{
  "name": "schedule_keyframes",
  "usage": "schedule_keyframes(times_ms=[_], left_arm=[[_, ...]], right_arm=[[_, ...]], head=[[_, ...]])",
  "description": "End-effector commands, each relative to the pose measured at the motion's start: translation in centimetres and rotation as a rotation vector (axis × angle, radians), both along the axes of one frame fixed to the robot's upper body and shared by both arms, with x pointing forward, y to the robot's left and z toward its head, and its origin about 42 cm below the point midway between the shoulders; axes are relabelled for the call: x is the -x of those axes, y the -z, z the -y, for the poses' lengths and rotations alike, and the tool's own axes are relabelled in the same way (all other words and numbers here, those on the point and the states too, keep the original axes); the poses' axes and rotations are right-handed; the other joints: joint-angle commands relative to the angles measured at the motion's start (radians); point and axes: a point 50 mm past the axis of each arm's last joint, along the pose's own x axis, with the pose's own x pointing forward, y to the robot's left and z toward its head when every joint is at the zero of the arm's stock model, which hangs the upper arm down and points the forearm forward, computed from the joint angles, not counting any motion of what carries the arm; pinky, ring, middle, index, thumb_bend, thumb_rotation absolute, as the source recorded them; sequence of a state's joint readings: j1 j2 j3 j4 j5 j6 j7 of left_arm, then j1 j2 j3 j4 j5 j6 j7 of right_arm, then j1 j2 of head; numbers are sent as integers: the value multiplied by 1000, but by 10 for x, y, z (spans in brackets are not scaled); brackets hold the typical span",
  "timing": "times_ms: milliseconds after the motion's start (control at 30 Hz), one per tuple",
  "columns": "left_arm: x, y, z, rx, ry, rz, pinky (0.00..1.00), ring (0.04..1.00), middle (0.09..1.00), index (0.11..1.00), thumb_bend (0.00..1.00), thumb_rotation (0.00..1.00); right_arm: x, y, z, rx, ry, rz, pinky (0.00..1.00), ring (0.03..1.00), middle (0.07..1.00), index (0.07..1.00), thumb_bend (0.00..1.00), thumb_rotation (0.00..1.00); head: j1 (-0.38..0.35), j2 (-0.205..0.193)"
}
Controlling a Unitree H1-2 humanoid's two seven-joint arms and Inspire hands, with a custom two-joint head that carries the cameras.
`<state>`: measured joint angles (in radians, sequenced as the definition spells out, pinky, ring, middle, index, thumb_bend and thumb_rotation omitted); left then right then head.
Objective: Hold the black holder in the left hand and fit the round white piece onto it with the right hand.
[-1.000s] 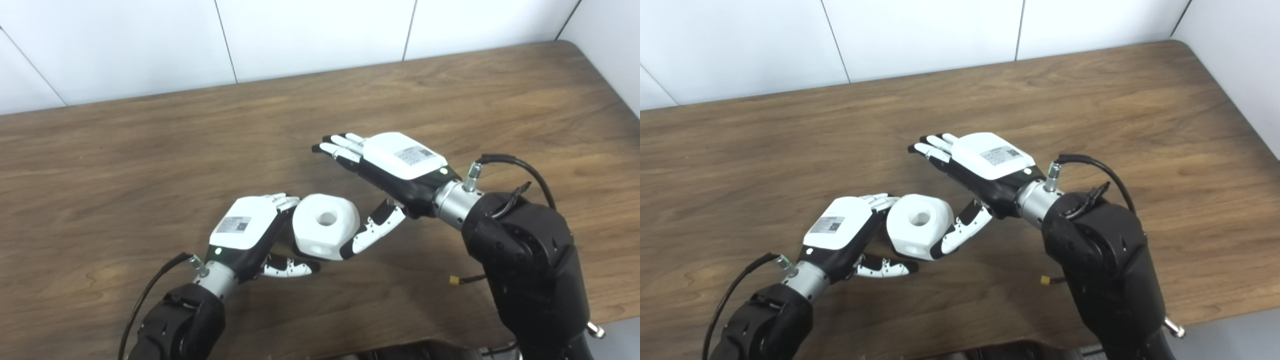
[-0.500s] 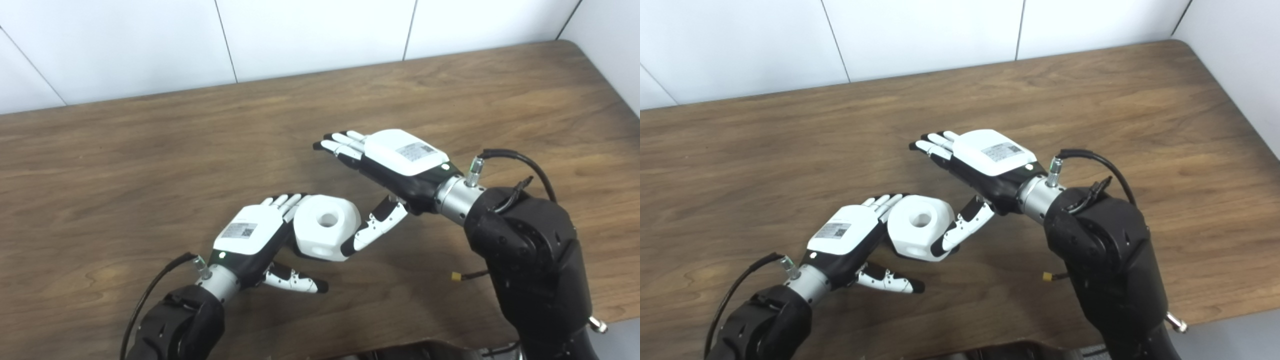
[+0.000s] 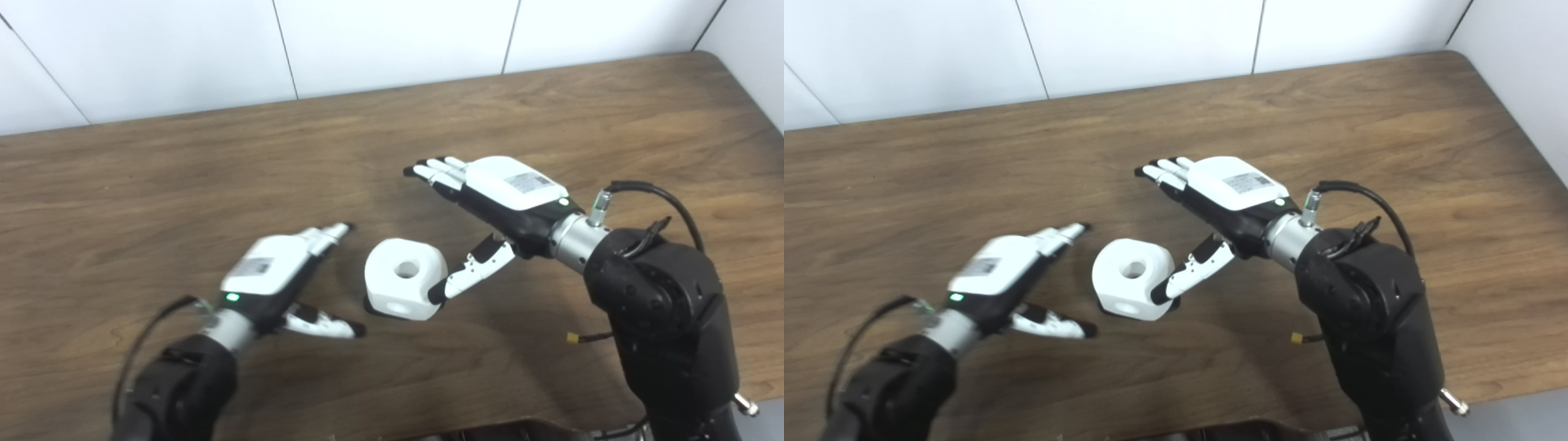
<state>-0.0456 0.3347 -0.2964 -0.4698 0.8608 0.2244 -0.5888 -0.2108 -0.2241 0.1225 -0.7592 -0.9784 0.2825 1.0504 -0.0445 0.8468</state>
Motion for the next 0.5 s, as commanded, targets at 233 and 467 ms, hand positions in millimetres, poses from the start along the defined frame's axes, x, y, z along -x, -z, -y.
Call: schedule_keyframes(times_ms=[233,467], left_arm=[[11,-1,-44,173,-124,-53,782,930,969,999,978,459],[17,-7,-68,468,-218,-28,836,968,1000,1000,973,492]], right_arm=[[1,-4,22,-99,60,27,977,999,989,998,713,980],[-4,3,38,-276,155,-7,869,981,981,981,563,1000]], head=[[14,-4],[26,-10]])
